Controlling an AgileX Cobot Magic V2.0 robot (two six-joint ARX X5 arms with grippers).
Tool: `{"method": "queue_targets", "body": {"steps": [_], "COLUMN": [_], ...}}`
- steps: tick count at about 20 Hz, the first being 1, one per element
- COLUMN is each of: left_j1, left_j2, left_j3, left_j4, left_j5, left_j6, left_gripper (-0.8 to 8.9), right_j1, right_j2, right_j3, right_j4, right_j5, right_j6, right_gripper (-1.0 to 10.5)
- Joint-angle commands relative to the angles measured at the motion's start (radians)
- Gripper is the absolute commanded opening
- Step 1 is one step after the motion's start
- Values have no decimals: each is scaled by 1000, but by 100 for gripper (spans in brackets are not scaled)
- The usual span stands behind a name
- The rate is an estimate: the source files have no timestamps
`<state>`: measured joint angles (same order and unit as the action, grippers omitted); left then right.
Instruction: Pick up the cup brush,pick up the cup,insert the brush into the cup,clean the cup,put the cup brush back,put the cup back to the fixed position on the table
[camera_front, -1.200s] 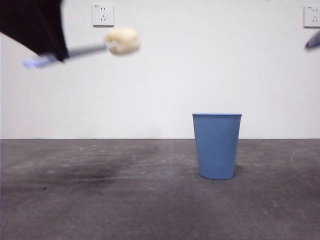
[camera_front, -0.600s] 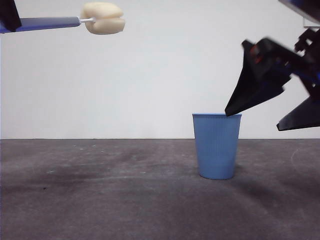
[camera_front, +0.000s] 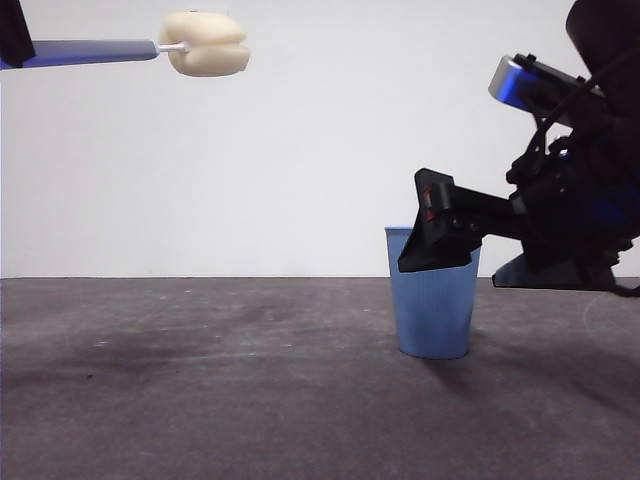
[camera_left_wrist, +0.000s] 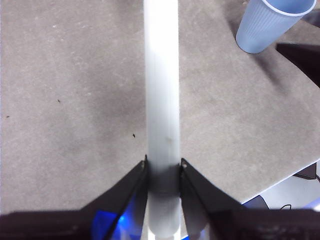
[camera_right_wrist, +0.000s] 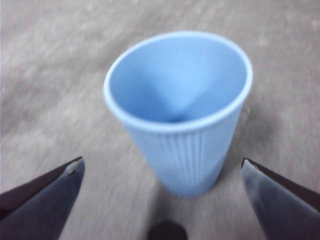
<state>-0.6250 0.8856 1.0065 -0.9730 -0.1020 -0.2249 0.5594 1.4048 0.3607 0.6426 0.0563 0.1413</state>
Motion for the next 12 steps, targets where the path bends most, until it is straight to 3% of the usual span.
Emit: {"method": "queue_targets", "body": {"steps": [1,8,12], "left_j1": [-4,-4,-4], "left_j2": [-3,-3,-3], "left_j3": [-3,-3,-3], "left_j4": [-1,0,3], "left_j5": [0,0,0], "left_j6": [11,9,8], "left_gripper": [-8,-8,-8], "right_j1": [-14,-45,-51], "right_j2": [61,239,301], "right_j3": [-9,-8,26], "right_j4": [80,335,383], "right_j5": [2,-18,-32], "right_j6": [-12,-19,-29], "right_gripper": [599,598,596]}}
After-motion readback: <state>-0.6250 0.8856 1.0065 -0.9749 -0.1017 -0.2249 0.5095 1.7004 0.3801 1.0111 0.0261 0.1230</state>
